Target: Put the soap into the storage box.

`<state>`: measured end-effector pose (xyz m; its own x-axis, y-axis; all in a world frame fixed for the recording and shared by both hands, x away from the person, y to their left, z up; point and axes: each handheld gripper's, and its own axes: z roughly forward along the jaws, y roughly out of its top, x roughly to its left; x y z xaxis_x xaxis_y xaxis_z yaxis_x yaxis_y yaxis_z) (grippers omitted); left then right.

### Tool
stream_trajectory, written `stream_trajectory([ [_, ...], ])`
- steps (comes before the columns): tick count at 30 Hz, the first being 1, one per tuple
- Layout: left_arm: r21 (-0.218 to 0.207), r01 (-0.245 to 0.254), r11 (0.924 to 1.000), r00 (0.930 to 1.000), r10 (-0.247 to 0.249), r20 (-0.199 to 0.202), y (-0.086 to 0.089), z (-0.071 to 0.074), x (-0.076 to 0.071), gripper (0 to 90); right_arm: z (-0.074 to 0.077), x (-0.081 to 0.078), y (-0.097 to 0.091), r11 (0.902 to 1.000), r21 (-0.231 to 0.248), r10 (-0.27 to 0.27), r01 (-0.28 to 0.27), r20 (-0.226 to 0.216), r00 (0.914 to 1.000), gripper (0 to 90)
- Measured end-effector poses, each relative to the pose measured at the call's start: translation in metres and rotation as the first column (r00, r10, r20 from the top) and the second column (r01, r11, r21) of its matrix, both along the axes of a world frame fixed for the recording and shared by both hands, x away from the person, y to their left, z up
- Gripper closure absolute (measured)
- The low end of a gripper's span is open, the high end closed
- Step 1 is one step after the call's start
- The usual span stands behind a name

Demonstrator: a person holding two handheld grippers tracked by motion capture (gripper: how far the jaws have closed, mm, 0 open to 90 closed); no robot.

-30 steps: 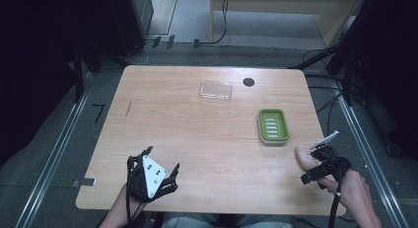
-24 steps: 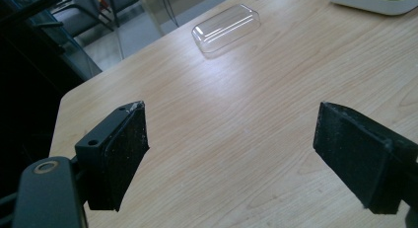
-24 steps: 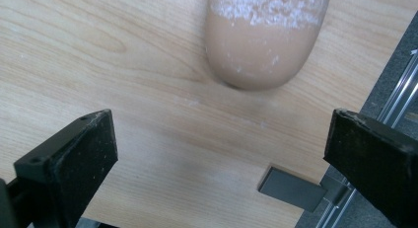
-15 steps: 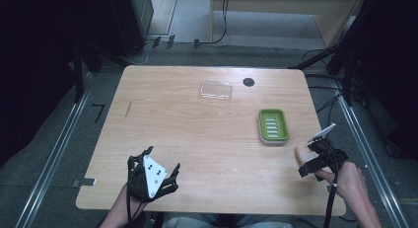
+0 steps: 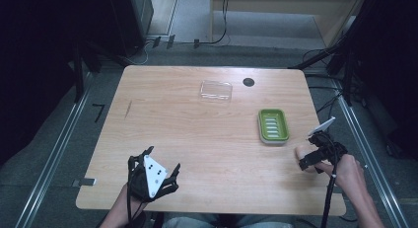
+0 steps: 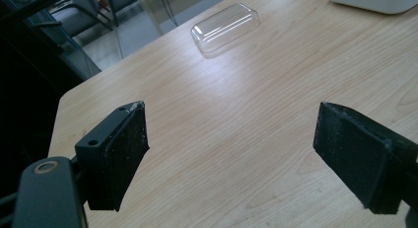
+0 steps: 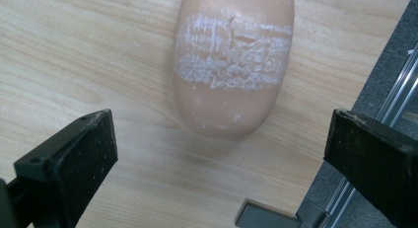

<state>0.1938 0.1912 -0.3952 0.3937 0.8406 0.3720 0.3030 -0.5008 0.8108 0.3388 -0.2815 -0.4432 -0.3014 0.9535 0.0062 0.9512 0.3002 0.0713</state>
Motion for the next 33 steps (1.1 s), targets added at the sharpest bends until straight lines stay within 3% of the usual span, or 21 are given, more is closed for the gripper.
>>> stream_trajectory([
  [22,0.005,0.003,1.0,1.0,-0.003,-0.003,-0.001,0.0,0.001,14.1,-0.007,0.03,-0.004,0.9995,0.004,-0.031,0.031,-0.032,0.999,0.0],
  [33,0.009,0.008,0.9999,1.0,-0.008,-0.005,-0.002,-0.001,0.0,14.1,-0.012,0.037,-0.009,0.9981,0.023,-0.056,0.057,-0.032,0.9979,0.0],
])
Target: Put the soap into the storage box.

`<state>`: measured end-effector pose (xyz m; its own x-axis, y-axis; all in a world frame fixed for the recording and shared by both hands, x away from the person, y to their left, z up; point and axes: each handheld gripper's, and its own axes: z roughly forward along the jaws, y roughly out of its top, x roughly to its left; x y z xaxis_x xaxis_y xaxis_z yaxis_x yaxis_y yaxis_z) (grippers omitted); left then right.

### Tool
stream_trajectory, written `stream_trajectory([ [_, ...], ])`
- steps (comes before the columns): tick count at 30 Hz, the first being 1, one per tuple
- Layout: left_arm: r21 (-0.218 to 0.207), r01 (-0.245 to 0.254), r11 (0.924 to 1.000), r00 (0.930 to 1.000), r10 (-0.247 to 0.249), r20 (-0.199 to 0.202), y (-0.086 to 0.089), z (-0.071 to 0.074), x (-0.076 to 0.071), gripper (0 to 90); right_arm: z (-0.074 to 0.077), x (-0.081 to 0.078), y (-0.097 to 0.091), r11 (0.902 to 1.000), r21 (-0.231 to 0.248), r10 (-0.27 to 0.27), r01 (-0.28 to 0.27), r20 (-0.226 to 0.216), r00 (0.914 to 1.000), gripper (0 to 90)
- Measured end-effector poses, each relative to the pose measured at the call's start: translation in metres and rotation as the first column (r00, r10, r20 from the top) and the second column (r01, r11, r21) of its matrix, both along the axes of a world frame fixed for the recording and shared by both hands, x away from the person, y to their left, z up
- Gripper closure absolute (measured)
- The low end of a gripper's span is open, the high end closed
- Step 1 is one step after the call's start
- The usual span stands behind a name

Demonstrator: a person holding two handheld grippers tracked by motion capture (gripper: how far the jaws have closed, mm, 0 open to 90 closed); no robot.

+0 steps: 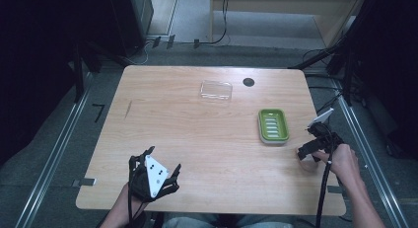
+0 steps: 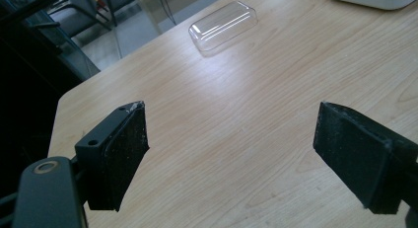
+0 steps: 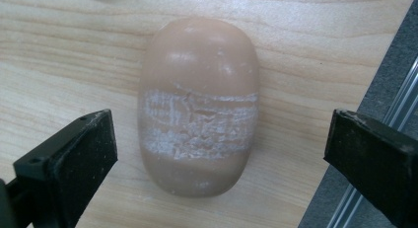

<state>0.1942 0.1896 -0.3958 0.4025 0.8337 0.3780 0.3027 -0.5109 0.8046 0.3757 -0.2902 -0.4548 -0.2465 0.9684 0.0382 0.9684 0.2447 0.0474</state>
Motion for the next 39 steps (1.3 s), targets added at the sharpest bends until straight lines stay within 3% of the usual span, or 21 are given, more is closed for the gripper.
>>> stream_trajectory([
  [18,0.011,0.005,0.9999,1.0,-0.005,0.001,-0.001,0.0,0.0,14.1,-0.007,0.003,0.0,0.9996,0.029,-0.003,0.003,-0.001,1.0,0.0],
  [32,0.017,0.007,0.9998,1.0,-0.007,0.001,-0.001,0.0,0.0,14.1,-0.022,0.004,0.007,0.9998,-0.012,0.013,-0.013,-0.03,0.9995,2.9],
  [39,0.017,0.008,0.9998,1.0,-0.008,0.001,-0.001,0.0,0.0,14.1,-0.024,0.004,0.01,0.9993,-0.035,0.017,-0.017,-0.016,0.9997,11.8],
])
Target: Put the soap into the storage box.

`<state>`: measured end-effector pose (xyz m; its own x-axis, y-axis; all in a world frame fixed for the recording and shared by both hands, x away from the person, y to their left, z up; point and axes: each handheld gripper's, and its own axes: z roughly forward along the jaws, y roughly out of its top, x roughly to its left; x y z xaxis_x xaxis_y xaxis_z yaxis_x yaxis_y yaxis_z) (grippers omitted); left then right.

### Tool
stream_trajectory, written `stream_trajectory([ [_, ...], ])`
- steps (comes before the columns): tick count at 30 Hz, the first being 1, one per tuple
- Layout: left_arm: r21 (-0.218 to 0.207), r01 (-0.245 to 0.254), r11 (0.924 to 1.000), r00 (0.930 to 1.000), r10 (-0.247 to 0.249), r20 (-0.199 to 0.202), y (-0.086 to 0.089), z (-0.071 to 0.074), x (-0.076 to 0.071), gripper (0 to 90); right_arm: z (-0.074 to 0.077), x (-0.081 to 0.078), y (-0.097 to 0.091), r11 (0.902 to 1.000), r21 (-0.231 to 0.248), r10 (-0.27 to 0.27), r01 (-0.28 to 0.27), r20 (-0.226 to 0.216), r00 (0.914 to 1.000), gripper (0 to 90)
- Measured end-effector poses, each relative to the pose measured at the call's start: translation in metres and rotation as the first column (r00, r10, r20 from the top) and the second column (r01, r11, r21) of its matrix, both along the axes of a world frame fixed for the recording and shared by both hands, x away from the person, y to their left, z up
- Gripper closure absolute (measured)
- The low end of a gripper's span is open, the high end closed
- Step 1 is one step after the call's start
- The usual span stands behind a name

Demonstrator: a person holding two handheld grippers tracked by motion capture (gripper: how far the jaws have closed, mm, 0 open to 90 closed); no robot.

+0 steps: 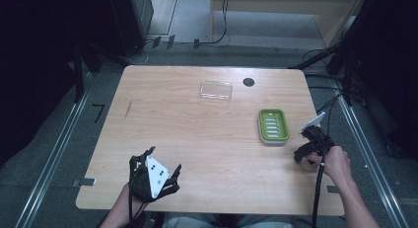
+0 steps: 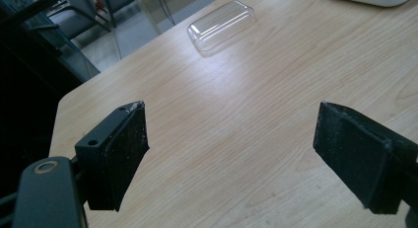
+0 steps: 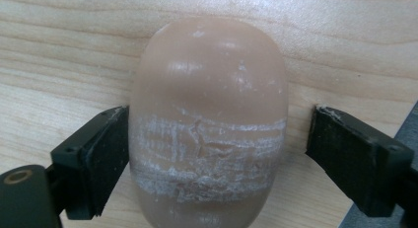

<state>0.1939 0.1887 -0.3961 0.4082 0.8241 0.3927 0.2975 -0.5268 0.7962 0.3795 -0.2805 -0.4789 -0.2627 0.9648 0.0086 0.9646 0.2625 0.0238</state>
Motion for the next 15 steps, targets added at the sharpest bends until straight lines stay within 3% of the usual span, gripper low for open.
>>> stream_trajectory([
  [10,-0.004,0.0,1.0,1.0,0.0,0.006,-0.0002,-0.0002,-0.0002,14.0,0.0041,-0.0025,0.0022,0.9999,0.004,-0.015,0.014,0.012,0.9998,23.1],
  [12,-0.002,0.0,1.0,1.0,0.0,0.005,-0.0001,-0.0001,-0.0004,14.0,0.0059,-0.0037,0.0044,0.9999,0.008,-0.008,0.008,0.024,0.9997,31.2],
  [15,-0.001,0.0,1.0,1.0,0.0,0.006,0.0,-0.0001,-0.0005,14.1,0.0067,-0.0043,0.0061,0.9999,0.003,-0.01,0.01,0.028,0.9996,31.8],
])
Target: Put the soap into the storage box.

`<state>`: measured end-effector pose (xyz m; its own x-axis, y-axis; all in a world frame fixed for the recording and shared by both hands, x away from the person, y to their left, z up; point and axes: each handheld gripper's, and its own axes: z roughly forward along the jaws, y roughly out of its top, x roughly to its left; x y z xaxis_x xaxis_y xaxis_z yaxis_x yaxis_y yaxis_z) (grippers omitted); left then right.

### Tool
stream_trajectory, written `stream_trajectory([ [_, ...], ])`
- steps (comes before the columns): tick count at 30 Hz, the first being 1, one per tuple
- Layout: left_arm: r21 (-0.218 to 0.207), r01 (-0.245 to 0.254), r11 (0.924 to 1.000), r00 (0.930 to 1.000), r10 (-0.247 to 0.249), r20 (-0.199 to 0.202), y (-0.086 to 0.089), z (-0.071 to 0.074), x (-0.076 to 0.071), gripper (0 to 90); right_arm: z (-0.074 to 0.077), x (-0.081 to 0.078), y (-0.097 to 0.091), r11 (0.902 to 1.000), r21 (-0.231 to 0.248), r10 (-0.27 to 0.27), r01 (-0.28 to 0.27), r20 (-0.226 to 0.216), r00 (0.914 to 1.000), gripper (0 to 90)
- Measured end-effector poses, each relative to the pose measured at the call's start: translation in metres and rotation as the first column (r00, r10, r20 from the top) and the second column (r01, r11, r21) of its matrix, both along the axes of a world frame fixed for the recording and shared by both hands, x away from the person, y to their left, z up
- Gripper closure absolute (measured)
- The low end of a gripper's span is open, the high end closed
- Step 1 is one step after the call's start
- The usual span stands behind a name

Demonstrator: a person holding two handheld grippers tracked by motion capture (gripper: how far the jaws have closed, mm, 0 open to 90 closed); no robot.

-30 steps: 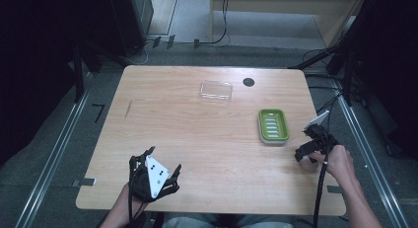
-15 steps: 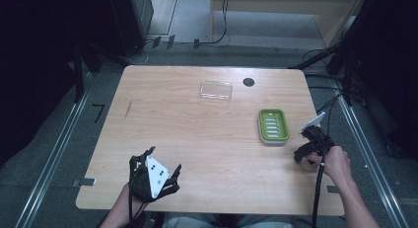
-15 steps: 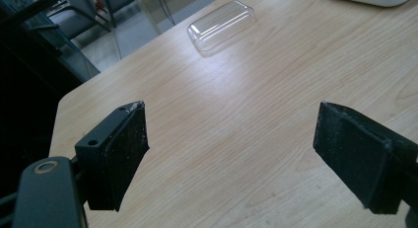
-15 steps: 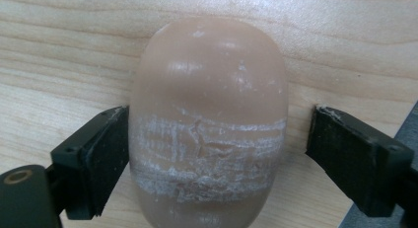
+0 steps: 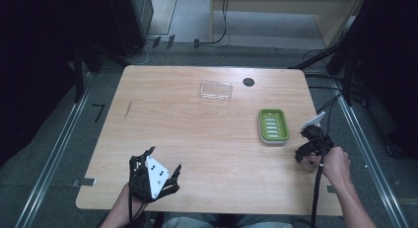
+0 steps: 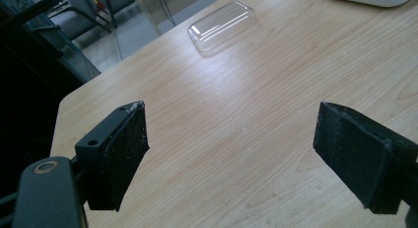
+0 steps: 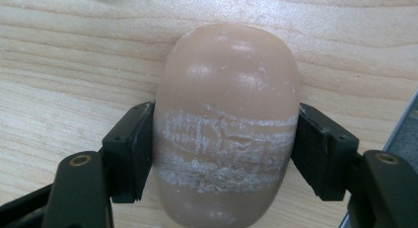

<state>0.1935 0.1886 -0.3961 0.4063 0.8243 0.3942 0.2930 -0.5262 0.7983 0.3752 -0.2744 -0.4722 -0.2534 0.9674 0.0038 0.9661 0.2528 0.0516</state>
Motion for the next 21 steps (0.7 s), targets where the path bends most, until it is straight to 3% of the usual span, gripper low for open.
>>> stream_trajectory([
  [21,0.005,0.006,1.0,1.0,-0.006,-0.001,-0.0007,0.0,0.0001,14.1,0.0038,-0.0034,-0.0039,0.9996,-0.012,0.026,-0.027,-0.014,0.9995,33.1],
])
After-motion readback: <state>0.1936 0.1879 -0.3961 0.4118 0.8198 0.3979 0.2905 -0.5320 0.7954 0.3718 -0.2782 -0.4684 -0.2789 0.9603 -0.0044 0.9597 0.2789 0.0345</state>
